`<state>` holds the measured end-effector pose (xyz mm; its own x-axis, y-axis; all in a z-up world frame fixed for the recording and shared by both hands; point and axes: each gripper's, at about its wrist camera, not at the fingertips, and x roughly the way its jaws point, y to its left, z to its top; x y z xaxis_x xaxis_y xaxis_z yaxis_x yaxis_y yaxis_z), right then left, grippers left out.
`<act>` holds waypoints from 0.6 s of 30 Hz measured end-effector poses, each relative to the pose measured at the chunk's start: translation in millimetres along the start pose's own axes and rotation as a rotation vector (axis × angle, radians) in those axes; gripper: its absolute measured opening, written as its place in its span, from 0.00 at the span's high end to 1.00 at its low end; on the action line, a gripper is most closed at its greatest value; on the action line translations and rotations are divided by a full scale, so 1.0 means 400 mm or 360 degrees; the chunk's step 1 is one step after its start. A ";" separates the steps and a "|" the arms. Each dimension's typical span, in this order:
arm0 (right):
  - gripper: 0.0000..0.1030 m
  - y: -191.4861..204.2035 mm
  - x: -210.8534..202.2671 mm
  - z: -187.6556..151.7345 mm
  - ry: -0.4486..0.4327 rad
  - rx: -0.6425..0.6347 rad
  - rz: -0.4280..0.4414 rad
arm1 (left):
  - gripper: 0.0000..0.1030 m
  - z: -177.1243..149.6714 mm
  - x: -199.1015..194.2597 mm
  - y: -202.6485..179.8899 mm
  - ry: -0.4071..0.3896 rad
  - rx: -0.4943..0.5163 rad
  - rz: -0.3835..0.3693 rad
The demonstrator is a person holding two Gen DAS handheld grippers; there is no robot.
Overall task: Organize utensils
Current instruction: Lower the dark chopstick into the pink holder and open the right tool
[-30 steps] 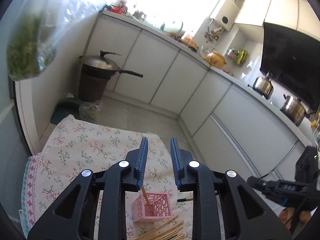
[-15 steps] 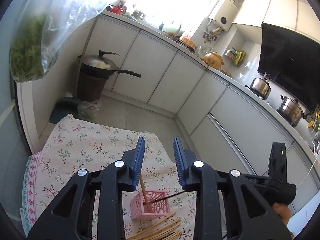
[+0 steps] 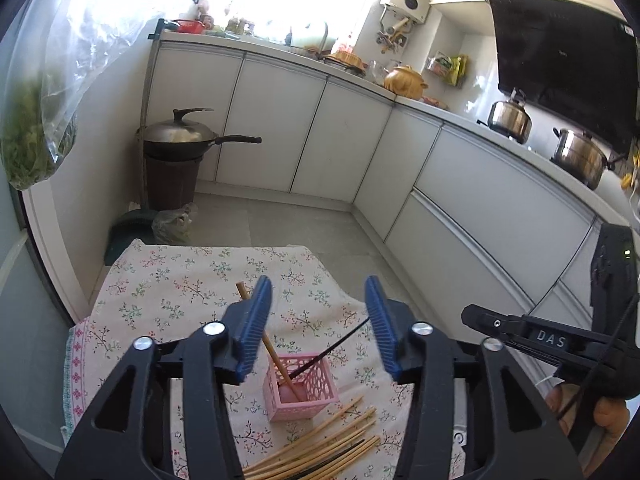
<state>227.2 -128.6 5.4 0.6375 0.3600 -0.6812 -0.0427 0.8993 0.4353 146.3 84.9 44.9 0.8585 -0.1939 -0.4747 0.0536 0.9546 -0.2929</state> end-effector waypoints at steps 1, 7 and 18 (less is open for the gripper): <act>0.87 0.000 -0.008 -0.010 -0.0007 -0.0014 -0.0003 | 0.45 -0.006 0.000 -0.004 0.0005 0.0007 0.0005; 0.66 -0.024 -0.041 -0.074 -0.0055 -0.0050 -0.0056 | 0.36 -0.055 0.010 -0.045 0.0070 0.0114 0.0043; 0.30 -0.132 -0.067 -0.158 -0.0103 -0.0006 -0.0214 | 0.20 -0.128 0.029 -0.108 0.0166 0.0245 0.0046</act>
<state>163.7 -170.1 -36.3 0.6860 0.2192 -0.6938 0.0440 0.9393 0.3403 128.0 29.9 9.5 0.8039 -0.1805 -0.5668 0.1138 0.9819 -0.1514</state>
